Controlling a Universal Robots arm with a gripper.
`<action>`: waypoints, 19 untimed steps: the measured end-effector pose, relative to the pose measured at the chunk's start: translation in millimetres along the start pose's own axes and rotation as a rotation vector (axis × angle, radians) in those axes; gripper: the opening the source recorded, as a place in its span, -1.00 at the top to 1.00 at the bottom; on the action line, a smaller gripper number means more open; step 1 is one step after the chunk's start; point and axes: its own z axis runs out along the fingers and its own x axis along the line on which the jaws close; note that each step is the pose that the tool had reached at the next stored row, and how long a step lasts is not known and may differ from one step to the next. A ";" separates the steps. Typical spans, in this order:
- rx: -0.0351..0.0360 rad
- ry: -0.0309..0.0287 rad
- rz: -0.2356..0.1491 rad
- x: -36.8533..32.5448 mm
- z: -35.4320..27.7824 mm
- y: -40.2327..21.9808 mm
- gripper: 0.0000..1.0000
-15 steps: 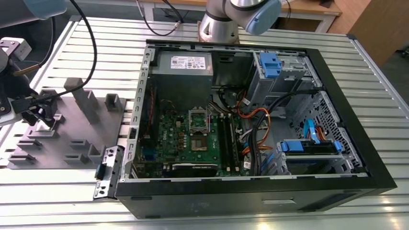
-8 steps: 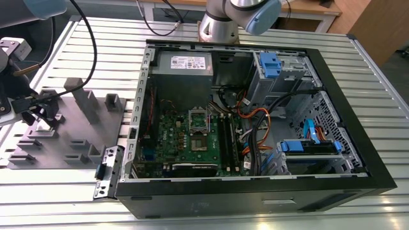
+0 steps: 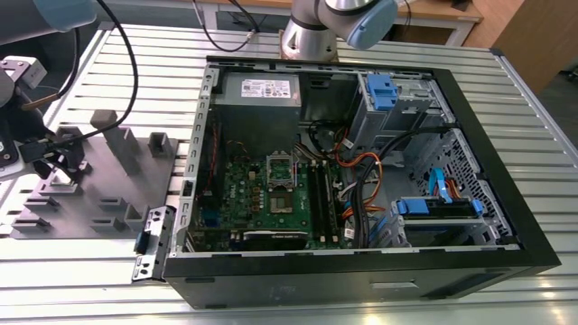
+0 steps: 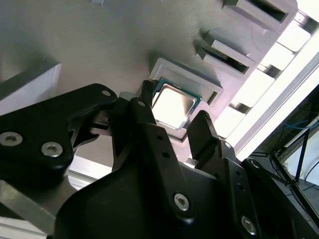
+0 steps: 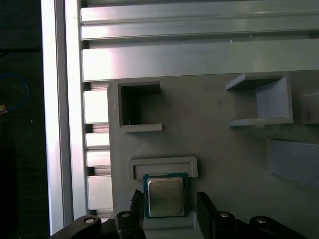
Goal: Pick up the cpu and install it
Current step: 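Pick up the cpu and move it towards the insertion slot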
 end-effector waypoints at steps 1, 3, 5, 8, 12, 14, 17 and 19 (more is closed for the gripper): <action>0.0001 0.0001 0.000 0.0 0.0 0.0 -0.09; 0.0000 -0.0001 0.000 0.0 0.2 0.0 -0.09; -0.0001 -0.0001 0.000 0.0 0.4 0.0 -0.09; 0.0001 -0.0002 -0.001 0.0 1.7 0.5 -0.09; 0.0010 0.0002 -0.002 0.1 2.4 0.6 -0.09; 0.0009 -0.0005 -0.002 0.0 3.6 0.6 -0.09; 0.0015 0.0001 -0.003 0.1 5.2 0.5 -0.09; 0.0021 0.0000 -0.003 0.1 5.5 0.7 -0.09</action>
